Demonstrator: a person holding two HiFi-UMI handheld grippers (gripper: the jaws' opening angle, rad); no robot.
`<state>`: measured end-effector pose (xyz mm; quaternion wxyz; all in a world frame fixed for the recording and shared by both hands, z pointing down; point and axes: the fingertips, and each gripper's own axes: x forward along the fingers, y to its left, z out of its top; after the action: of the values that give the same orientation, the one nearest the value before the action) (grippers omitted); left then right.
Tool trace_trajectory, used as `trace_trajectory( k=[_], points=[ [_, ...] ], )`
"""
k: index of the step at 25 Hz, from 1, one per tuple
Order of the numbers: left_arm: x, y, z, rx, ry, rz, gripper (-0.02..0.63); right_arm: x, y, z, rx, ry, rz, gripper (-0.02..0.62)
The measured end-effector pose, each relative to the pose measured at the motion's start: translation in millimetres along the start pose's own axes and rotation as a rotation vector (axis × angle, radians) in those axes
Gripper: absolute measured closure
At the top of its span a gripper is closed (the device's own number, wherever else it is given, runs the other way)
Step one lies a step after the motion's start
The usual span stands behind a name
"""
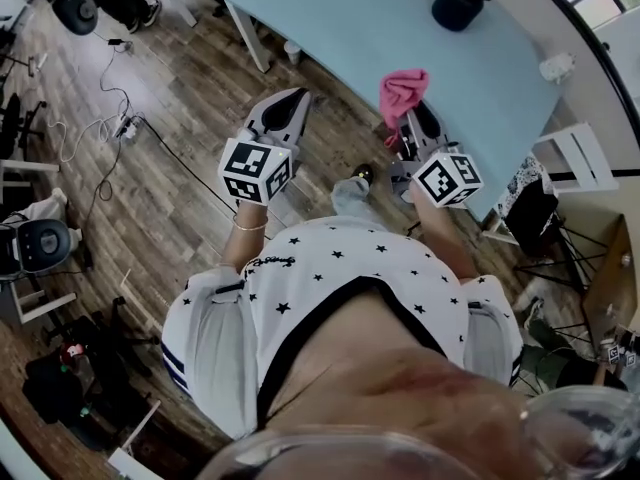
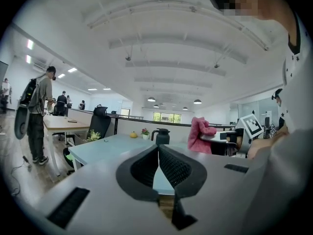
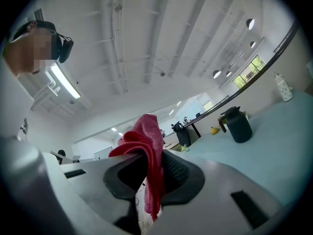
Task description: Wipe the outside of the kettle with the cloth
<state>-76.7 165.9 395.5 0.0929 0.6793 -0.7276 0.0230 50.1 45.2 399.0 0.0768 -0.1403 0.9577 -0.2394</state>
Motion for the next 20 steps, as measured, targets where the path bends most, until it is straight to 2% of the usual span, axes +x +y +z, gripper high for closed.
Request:
trace_trajectory(
  k=[6,14,20],
  points=[
    [40,28,8,0.006,0.004,0.036,0.577,46,-33,10,0.018,0.004,0.027,0.528],
    [106,38,35,0.014,-0.013,0.031,0.577,84,-81,40,0.026,0.004,0.026,0.528],
    [137,55,39,0.002,0.014,0.030,0.577,108,-105,48,0.047,0.011,0.006,0.528]
  ],
)
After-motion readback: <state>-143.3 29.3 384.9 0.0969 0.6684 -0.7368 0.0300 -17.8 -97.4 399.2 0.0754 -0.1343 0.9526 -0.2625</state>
